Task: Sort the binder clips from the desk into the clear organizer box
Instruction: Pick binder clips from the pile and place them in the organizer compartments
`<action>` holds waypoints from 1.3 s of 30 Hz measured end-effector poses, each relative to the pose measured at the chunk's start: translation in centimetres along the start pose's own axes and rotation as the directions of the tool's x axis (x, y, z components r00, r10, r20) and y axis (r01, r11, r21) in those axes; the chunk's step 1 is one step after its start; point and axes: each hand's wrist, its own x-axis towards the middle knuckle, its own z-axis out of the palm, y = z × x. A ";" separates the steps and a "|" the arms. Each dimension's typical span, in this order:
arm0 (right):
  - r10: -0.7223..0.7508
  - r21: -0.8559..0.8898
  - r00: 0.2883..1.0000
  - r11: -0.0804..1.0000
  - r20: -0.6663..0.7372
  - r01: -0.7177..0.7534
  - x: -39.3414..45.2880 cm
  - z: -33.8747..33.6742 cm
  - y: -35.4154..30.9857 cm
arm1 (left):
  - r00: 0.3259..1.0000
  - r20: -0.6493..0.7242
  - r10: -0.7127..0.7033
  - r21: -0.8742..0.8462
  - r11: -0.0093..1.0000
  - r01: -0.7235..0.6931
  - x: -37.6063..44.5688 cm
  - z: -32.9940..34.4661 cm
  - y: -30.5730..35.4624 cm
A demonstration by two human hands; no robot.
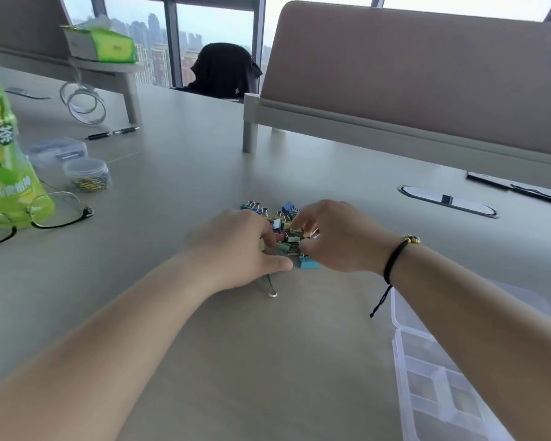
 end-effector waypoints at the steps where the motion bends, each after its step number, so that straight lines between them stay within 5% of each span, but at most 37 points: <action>1: 0.003 -0.006 1.000 1.000 0.005 -0.003 0.1 0.0 0.0 | 1.000 -0.004 -0.009 0.011 1.000 0.009 0.0 0.1 0.1; 8: 0.006 -0.048 0.996 0.999 0.083 -0.002 0.7 -0.2 -0.4 | 0.998 -0.064 0.003 0.003 1.000 -0.003 -0.1 0.3 0.9; 12: -0.006 -0.095 0.994 0.995 0.110 0.017 0.6 -0.8 -0.3 | 0.980 -0.171 -0.102 -0.274 0.960 0.052 0.2 -0.7 0.8; 14: -0.013 -0.082 0.995 0.996 0.094 0.021 0.5 -1.2 -0.3 | 0.942 -0.092 -0.322 -0.628 0.753 0.196 0.5 -1.4 1.1; 16: -0.016 -0.075 0.998 0.997 0.067 0.021 0.7 -1.5 -0.4 | 0.881 0.205 -0.427 -0.879 0.315 0.357 0.6 -2.1 1.4; 18: -0.008 -0.087 0.996 0.996 0.088 0.016 0.8 -1.5 -0.7 | 0.840 0.427 -0.335 -0.895 -0.023 0.446 0.6 -2.3 1.3; 21: -0.005 -0.154 0.992 0.988 0.122 0.024 0.7 -1.0 -1.3 | 0.834 0.498 -0.237 -0.860 -0.257 0.440 0.5 -2.6 0.8; 31: -0.047 -0.152 0.987 0.986 0.154 0.070 1.2 -0.4 -1.6 | 0.813 0.517 -0.269 -0.855 -0.215 0.472 0.8 -2.4 0.4; 39: -0.060 -0.193 0.982 0.977 0.179 0.095 2.2 -0.5 -2.3 | 0.819 0.467 -0.333 -0.880 -0.080 0.469 1.1 -1.8 0.7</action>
